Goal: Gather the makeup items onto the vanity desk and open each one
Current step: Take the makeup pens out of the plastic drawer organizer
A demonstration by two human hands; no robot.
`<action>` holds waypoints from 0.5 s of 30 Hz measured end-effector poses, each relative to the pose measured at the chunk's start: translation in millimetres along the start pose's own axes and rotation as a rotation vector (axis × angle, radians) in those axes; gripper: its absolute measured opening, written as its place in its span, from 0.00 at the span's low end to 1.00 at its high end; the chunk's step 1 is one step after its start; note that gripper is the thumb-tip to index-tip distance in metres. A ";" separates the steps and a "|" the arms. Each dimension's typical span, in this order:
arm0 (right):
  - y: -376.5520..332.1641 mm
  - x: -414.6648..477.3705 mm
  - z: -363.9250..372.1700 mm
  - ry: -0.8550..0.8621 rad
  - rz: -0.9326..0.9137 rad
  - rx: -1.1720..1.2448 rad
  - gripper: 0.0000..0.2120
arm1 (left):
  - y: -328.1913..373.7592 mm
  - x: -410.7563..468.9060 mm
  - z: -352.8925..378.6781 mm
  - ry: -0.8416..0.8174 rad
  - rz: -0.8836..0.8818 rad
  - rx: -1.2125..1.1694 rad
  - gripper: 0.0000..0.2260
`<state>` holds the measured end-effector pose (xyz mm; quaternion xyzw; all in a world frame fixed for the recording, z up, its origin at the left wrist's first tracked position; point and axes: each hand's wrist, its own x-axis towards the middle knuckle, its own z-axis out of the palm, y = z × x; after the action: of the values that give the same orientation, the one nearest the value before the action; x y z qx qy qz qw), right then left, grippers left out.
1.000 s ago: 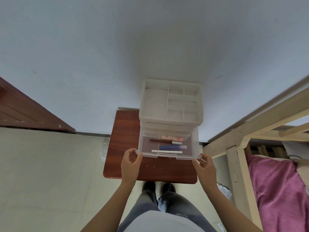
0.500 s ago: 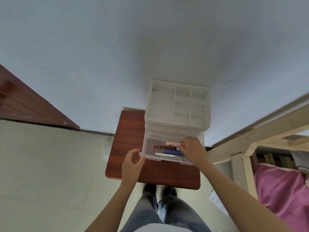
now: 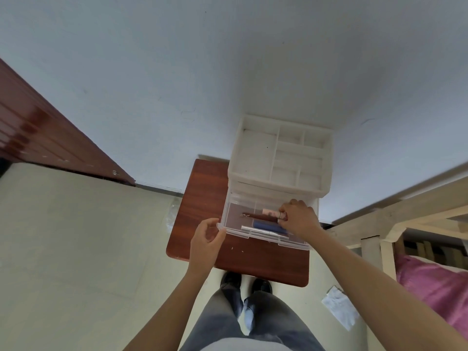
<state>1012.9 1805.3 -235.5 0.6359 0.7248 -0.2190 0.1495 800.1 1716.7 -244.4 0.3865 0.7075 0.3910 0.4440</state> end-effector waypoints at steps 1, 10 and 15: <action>0.8 0.5 0.0 -0.015 0.004 -0.015 0.15 | 2.7 -1.0 -0.5 0.018 0.009 0.009 0.08; 2.2 -6.8 -12.2 -0.090 0.022 0.237 0.06 | 50.0 11.5 -0.4 -0.112 0.387 0.468 0.07; 22.1 -36.0 -20.8 0.052 0.111 0.426 0.08 | 71.8 44.4 39.0 -0.680 0.288 0.974 0.11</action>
<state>1041.3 1787.1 -202.6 0.6974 0.6297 -0.3421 0.0050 837.0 1792.9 -206.2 0.7402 0.5641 -0.0667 0.3599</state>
